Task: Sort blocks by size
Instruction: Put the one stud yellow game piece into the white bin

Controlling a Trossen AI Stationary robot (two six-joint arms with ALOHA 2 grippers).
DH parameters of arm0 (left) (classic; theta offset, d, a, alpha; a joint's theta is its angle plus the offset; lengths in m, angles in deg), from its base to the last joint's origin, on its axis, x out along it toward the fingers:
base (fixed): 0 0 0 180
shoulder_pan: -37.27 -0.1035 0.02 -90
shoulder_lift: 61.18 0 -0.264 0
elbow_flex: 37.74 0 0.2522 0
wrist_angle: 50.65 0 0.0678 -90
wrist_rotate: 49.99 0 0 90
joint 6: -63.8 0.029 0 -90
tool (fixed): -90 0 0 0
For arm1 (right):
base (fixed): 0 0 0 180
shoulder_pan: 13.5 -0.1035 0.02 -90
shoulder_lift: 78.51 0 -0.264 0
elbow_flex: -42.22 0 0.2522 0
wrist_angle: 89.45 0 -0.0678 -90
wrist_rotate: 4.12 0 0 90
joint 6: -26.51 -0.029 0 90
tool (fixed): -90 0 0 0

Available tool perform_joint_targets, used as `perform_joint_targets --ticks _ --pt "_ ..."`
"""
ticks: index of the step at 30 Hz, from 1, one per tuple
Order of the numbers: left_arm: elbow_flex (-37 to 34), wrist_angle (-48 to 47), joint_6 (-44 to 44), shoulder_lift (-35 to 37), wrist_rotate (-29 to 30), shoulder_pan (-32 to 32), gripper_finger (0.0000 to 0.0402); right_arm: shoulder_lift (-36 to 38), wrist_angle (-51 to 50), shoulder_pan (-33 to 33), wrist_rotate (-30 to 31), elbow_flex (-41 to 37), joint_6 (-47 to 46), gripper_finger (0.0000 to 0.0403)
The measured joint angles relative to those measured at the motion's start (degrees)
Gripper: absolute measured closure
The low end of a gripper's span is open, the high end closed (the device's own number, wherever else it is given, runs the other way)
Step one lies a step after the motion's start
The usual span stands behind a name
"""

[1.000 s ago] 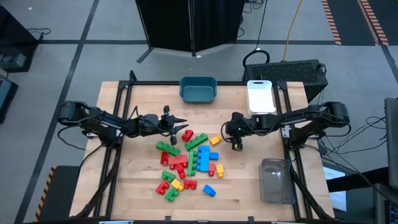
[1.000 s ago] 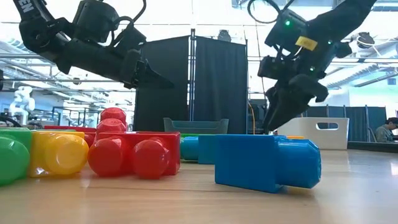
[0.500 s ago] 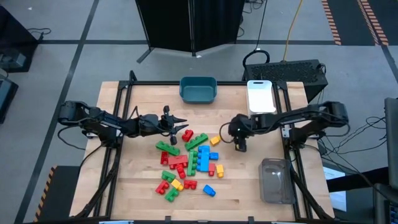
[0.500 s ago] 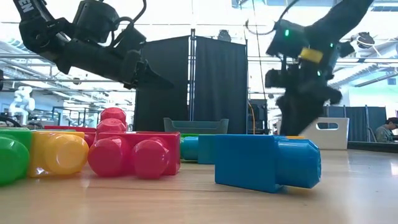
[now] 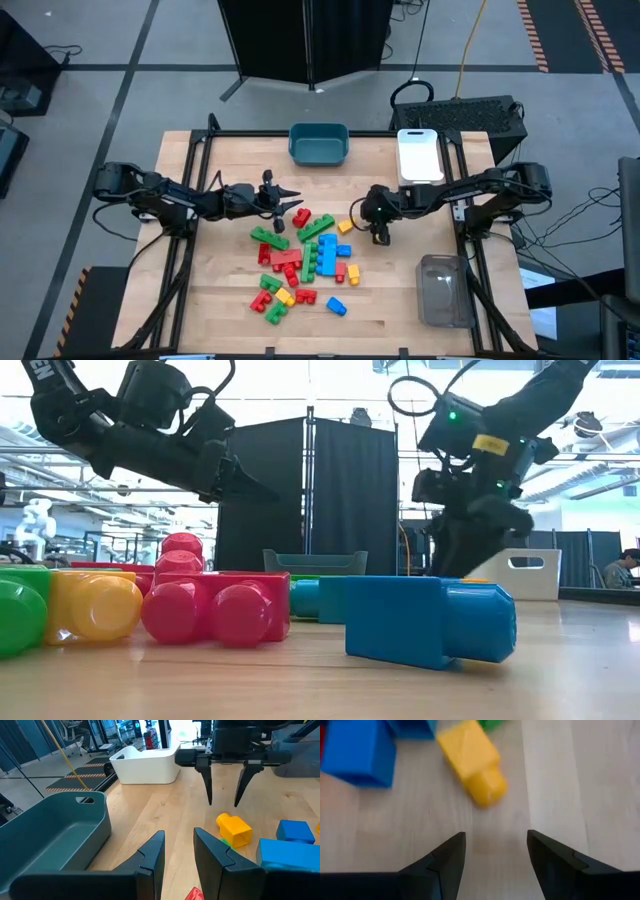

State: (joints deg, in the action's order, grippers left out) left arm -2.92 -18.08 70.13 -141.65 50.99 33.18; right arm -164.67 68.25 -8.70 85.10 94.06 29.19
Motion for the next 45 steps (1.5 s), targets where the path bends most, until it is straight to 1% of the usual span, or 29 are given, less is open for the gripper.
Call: perform_joint_targets --ticks 2,10,13,19,21,24,26,33,36,38,40,42,45 --pt "0.0 0.0 0.0 0.0 0.0 0.0 0.0315 0.0 2.1 0.1 -1.1 0.0 1.2 0.02" --pt "0.0 1.4 0.0 0.0 0.0 0.0 0.0315 -1.1 6.7 0.6 -1.1 0.1 5.4 0.019" --pt "0.0 1.6 0.0 0.0 0.0 0.0 0.0315 -3.1 7.3 1.0 -2.6 0.7 6.5 0.0184" --pt "0.0 1.9 0.0 0.0 0.0 0.0 0.0315 -8.8 7.1 1.0 -2.6 4.5 8.4 0.0182" --pt "0.0 1.7 0.0 0.0 0.0 0.0 0.0315 -10.5 5.2 1.0 -2.6 5.9 8.9 0.0184" --pt "0.0 1.0 0.0 0.0 0.0 0.0 0.0315 -12.1 2.5 1.0 -2.7 7.8 10.1 0.02" --pt "0.0 0.7 0.0 0.0 0.0 0.0 0.0315 -12.5 1.1 1.0 -2.9 8.6 11.1 0.0219" --pt "0.0 -0.6 -1.4 0.0 0.0 0.0 0.0315 -11.9 -1.1 1.0 -4.9 9.4 12.0 0.0321" --pt "0.0 -0.6 -1.5 0.0 0.0 0.0 0.0315 -10.2 -2.2 1.0 -4.5 9.4 11.7 0.0321" --pt "0.0 -0.6 -1.5 0.0 0.0 0.0 0.0315 -8.8 -4.2 1.0 -2.0 9.4 11.7 0.0321" --pt "0.0 -0.6 -1.5 0.0 0.0 0.0 0.0315 -7.2 -7.3 0.9 2.0 9.4 11.6 0.0321" --pt "0.0 -0.6 -1.5 0.0 0.0 0.0 0.0315 -5.1 -10.2 0.4 7.2 9.4 11.2 0.0321" --pt "0.0 -0.6 -1.5 0.0 0.0 0.0 0.0315 -2.1 -14.4 -1.0 17.0 9.4 11.0 0.0321"
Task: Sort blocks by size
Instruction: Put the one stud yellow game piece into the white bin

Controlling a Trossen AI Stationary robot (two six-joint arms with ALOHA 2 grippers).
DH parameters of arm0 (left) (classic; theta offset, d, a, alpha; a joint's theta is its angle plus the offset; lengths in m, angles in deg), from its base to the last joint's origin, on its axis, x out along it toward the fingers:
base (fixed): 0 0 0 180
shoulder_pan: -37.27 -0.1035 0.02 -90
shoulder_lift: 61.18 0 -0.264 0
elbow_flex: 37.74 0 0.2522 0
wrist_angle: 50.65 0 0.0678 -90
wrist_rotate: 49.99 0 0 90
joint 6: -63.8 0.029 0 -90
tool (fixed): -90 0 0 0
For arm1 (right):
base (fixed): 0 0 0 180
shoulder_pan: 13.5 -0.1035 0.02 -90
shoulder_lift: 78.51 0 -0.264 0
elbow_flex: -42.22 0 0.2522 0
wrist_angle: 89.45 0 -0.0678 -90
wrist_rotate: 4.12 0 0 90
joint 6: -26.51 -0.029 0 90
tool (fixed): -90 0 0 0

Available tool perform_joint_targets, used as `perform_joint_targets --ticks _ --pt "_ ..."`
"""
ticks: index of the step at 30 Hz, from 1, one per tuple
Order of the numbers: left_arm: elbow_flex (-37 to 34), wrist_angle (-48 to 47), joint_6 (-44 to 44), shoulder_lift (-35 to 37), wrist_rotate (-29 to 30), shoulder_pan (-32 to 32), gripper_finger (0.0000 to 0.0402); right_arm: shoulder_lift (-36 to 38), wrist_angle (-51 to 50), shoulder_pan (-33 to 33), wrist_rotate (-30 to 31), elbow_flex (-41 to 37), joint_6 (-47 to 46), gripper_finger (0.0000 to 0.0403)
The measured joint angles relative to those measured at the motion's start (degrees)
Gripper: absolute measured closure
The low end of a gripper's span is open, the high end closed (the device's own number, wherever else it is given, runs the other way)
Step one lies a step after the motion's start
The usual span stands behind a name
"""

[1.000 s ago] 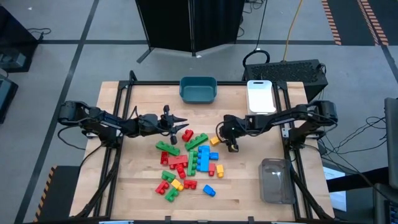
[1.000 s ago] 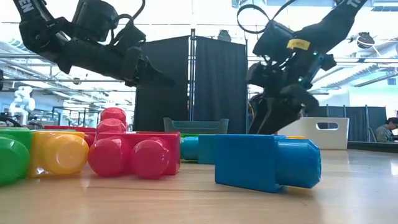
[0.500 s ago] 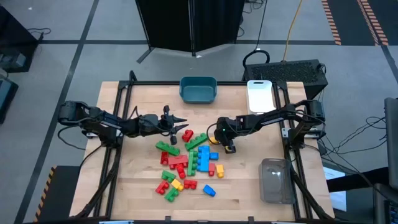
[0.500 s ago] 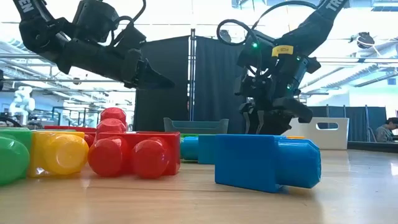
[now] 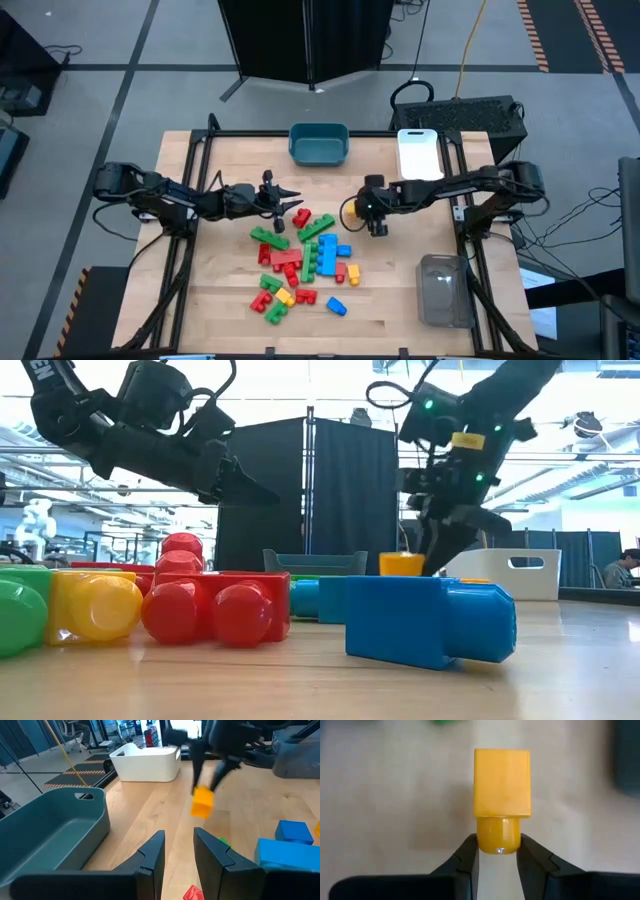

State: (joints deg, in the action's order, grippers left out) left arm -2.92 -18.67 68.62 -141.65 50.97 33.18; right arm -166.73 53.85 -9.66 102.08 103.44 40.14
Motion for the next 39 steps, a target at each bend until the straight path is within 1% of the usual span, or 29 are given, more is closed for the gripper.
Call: perform_joint_targets --ticks 4,8,15,17,19,25,30,34,37,39 --pt "0.0 0.0 0.0 0.0 0.0 0.0 0.0315 2.3 -4.0 -2.6 10.7 0.0 1.1 0.0321" --pt "0.0 -0.3 0.0 0.0 0.0 0.0 0.0315 2.4 -5.3 -6.6 19.3 -1.9 4.7 0.0321" --pt "0.0 -0.5 0.0 0.0 0.0 0.0 0.0315 2.1 -1.8 -17.0 42.0 -9.2 10.6 0.0321" --pt "0.0 -0.4 0.1 0.0 0.0 0.0 0.0315 2.1 -1.1 -19.9 46.8 -11.0 12.5 0.0321" --pt "0.0 -0.4 0.1 0.0 0.0 0.0 0.0315 2.1 -1.1 -22.5 50.2 -12.4 14.1 0.0321" --pt "0.0 -0.2 0.5 0.0 0.2 0.0 0.0315 2.1 -0.9 -28.2 59.4 -15.1 14.6 0.0321" --pt "0.0 -0.1 2.0 0.0 0.7 0.0 0.0315 2.1 -0.6 -31.3 64.5 -15.1 16.5 0.0321" --pt "0.0 0.1 2.4 0.0 1.4 0.0 0.0315 2.1 -0.5 -32.1 65.3 -15.1 16.2 0.0321" --pt "0.0 0.1 3.1 0.0 1.5 0.0 0.0315 2.7 0.0 -31.8 64.7 -15.1 9.3 0.0309" --pt "0.0 0.2 3.1 0.0 1.5 0.0 0.0315 4.0 0.0 -30.9 61.7 -15.1 3.8 0.0306"
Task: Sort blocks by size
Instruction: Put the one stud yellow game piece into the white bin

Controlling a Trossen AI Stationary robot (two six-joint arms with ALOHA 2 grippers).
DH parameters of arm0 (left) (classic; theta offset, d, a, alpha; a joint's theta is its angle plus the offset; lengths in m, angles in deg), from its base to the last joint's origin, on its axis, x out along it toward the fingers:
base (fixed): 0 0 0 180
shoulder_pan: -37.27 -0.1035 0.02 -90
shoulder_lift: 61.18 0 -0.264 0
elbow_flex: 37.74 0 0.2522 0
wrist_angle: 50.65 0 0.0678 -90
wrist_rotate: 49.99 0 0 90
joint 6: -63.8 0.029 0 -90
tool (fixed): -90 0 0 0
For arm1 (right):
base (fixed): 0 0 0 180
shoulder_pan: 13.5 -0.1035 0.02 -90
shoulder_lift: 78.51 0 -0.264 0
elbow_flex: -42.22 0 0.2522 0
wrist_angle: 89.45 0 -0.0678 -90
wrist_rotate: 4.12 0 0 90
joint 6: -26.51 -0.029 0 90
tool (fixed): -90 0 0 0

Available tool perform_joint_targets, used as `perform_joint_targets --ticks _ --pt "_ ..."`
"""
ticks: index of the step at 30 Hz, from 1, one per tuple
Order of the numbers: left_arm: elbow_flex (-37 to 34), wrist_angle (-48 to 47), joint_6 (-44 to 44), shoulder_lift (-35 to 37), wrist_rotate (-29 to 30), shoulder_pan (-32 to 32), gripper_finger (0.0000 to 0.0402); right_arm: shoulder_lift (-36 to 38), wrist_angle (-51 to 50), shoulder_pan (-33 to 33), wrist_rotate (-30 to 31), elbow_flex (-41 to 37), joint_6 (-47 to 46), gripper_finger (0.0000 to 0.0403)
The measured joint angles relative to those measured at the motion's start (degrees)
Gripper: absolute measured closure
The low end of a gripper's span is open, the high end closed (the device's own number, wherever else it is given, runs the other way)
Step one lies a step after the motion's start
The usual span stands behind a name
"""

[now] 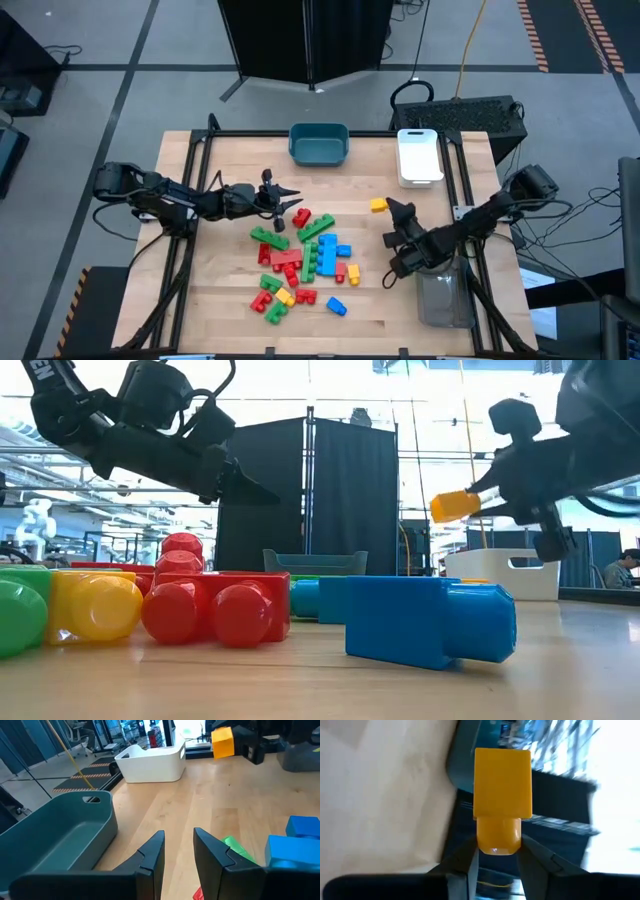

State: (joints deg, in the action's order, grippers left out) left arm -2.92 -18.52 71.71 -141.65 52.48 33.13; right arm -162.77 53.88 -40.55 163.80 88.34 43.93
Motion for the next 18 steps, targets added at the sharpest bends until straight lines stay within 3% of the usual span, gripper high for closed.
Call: perform_joint_targets --ticks 7,15,18 --pt "0.0 0.6 0.0 0.0 0.2 0.0 0.0315 10.2 -1.7 5.5 -19.9 0.0 -14.3 0.0313" --pt "0.0 1.8 0.0 0.0 0.2 0.0 0.0315 25.4 -5.2 14.8 -52.7 0.0 -23.6 0.0313" --pt "0.0 1.8 0.0 0.0 0.2 0.0 0.0315 28.7 -5.2 17.7 -62.4 0.0 -25.8 0.0313"
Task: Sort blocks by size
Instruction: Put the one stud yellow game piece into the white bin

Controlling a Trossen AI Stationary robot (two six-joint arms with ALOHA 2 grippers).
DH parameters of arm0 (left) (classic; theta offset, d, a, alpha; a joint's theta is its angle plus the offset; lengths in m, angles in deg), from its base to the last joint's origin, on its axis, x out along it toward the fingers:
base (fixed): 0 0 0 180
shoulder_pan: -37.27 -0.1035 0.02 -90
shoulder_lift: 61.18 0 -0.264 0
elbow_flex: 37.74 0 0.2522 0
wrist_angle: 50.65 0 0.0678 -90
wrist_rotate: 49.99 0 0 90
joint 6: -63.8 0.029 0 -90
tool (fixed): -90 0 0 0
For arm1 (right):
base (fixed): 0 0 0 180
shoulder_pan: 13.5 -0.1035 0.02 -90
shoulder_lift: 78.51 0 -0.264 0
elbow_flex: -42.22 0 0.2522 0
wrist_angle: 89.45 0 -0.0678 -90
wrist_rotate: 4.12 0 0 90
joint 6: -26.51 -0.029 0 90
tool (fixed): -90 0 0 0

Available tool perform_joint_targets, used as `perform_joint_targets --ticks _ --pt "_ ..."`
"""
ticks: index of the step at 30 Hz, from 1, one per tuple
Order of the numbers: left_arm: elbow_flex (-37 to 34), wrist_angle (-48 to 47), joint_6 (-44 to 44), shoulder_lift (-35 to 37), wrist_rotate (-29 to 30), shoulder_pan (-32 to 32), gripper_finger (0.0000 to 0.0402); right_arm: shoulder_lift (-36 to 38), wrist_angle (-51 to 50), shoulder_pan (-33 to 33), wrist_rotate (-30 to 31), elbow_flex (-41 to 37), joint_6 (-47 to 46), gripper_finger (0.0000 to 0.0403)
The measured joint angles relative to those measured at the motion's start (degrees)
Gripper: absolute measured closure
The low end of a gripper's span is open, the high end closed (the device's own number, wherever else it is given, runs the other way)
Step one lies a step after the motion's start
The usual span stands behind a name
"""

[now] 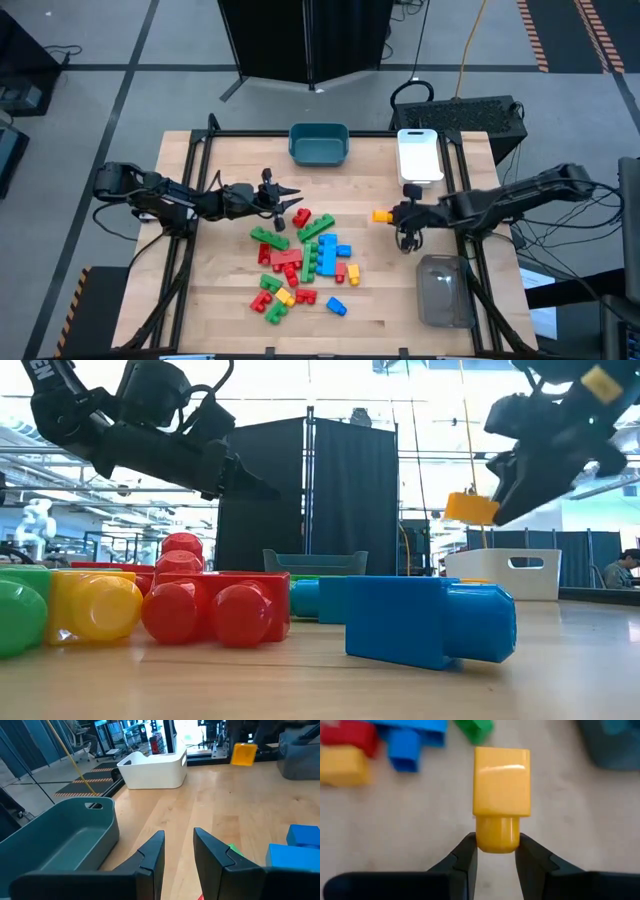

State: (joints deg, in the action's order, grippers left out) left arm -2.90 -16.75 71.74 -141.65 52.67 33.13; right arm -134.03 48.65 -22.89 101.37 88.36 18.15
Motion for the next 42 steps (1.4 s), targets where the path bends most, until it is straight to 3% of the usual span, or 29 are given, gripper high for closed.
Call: perform_joint_targets --ticks 12,18,31,42 --pt "0.0 0.0 0.0 0.0 0.0 0.0 0.0315 3.0 3.3 8.5 -23.8 0.0 -6.2 0.0313" --pt "0.0 -0.1 -0.1 0.0 0.0 0.0 0.0315 3.0 5.5 12.1 -30.7 0.0 -6.6 0.0313" --pt "0.0 0.7 -0.2 0.0 -1.8 0.0 0.0315 5.8 6.5 19.3 -30.3 0.0 -5.8 0.0312" --pt "0.0 1.3 -0.3 0.0 -1.9 0.0 0.0315 8.9 -3.9 29.9 -13.8 0.0 -5.8 0.031"
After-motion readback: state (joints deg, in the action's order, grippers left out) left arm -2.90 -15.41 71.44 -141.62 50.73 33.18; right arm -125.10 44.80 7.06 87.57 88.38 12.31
